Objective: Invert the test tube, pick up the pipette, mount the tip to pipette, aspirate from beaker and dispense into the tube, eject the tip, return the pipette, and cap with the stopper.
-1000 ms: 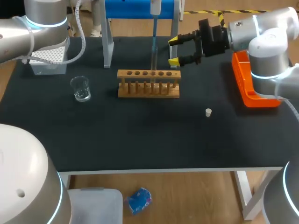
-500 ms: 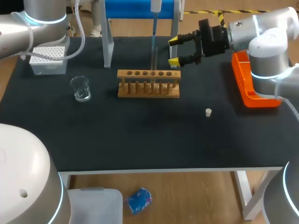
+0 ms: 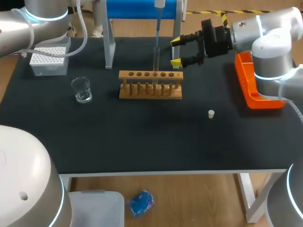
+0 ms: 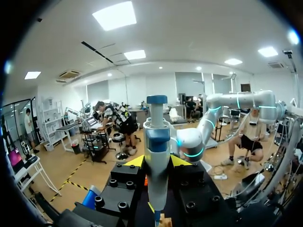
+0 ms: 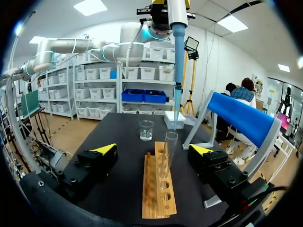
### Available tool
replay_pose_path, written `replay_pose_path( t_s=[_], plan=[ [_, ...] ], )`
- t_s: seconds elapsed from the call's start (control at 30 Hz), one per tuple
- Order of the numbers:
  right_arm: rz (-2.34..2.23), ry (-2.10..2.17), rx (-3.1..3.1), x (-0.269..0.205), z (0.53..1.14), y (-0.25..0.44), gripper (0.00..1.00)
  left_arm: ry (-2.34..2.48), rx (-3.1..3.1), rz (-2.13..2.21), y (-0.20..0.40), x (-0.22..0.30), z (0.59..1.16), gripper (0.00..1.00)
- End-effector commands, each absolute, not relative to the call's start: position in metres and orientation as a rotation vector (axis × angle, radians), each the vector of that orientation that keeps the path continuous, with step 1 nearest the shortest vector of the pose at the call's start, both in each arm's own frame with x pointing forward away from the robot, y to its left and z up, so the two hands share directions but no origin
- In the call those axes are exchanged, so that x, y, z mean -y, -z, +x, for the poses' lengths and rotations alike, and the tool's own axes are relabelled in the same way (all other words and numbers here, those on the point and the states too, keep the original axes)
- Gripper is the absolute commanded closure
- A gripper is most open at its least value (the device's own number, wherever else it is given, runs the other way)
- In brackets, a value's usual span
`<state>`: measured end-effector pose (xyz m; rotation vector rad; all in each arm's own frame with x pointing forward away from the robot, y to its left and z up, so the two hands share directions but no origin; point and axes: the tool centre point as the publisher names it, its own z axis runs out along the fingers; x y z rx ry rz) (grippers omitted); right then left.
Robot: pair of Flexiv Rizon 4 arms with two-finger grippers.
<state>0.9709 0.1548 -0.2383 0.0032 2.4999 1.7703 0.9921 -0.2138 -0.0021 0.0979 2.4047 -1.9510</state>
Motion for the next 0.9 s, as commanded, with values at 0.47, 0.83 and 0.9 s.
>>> replay_pose_path(
  t_s=[0.47,0.83,0.9],
  plan=[
    [0.002,-1.770,-2.500,-0.155,0.971,0.239,0.00,1.820,-2.398,0.070,-0.027,0.153,0.949,1.00],
    [0.002,-1.770,-2.500,-0.155,0.971,0.239,0.00,1.883,-2.373,0.070,0.031,0.114,0.903,1.00],
    [0.002,-1.770,-2.500,-0.155,0.971,0.239,0.00,1.895,-2.375,0.072,0.042,0.113,0.896,1.00]
  ],
)
